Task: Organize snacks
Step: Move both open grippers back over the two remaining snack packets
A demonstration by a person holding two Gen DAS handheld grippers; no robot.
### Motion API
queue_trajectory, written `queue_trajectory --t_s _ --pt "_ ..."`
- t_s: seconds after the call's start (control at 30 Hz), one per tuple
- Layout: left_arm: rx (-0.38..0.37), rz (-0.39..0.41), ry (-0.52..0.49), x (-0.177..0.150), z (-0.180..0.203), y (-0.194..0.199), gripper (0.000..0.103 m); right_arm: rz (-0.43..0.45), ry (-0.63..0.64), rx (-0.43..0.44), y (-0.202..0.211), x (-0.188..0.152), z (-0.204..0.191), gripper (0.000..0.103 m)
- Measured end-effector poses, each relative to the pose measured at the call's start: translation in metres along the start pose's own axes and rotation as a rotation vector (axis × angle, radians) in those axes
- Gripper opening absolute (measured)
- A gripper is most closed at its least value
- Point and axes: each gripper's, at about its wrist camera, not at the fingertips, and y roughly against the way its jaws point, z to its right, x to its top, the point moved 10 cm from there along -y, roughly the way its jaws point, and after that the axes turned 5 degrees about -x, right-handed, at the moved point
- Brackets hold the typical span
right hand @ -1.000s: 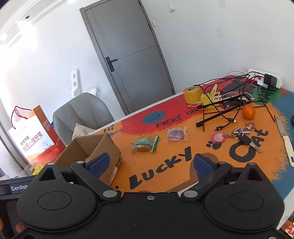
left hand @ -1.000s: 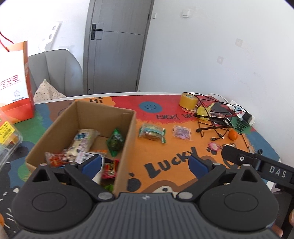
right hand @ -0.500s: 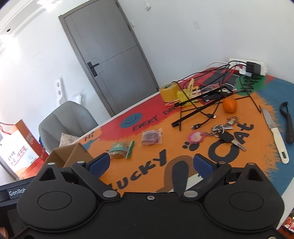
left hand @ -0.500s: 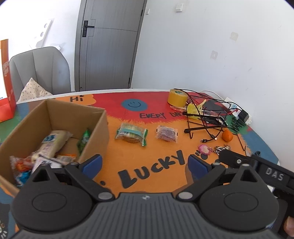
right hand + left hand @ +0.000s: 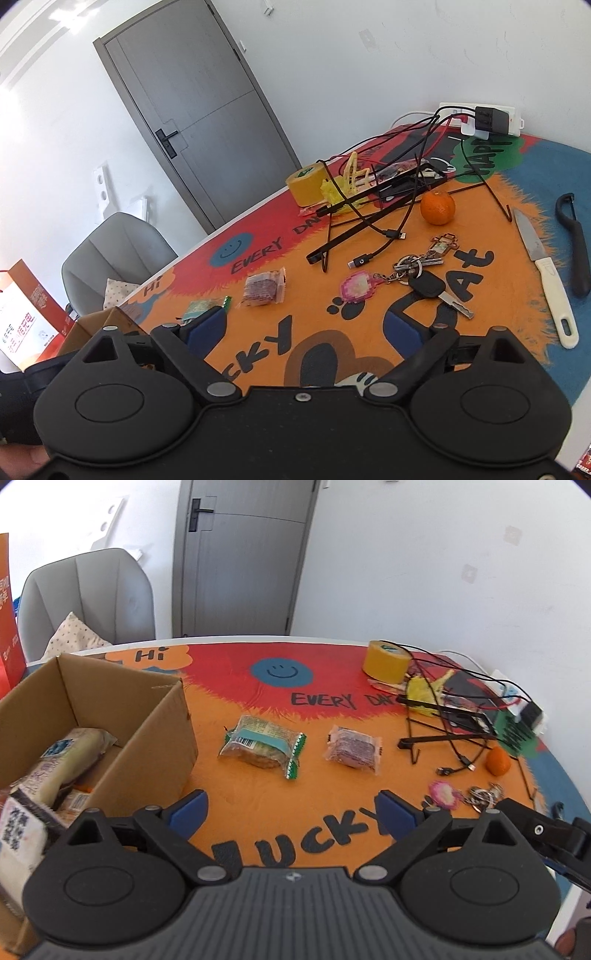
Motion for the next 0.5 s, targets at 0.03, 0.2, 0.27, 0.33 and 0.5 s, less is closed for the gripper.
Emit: queue_trajectory --t_s 0.03,0.2,0.27,0.33,0.5 --pt "0.011 0.001 0.003 0.001 -0.001 -0.004 0.098 -0.004 0.001 0.002 -0.004 0.001 0.000 0.090" --pt "0.032 -0.007 0.000 0.005 -0.009 -0.025 0.095 -0.017 0.013 0.011 -0.020 0.006 -0.004 0.088" --pt "0.049 -0.007 -0.004 0.008 -0.012 -0.032 0.095 -0.022 0.010 0.015 -0.025 0.008 -0.005 0.088" --pt "0.061 -0.010 -0.007 0.010 -0.016 -0.037 0.095 -0.027 0.006 0.017 -0.031 0.009 -0.006 0.088" --pt "0.088 -0.007 0.007 0.019 -0.026 -0.048 0.095 -0.052 0.009 0.033 -0.048 0.011 -0.011 0.088"
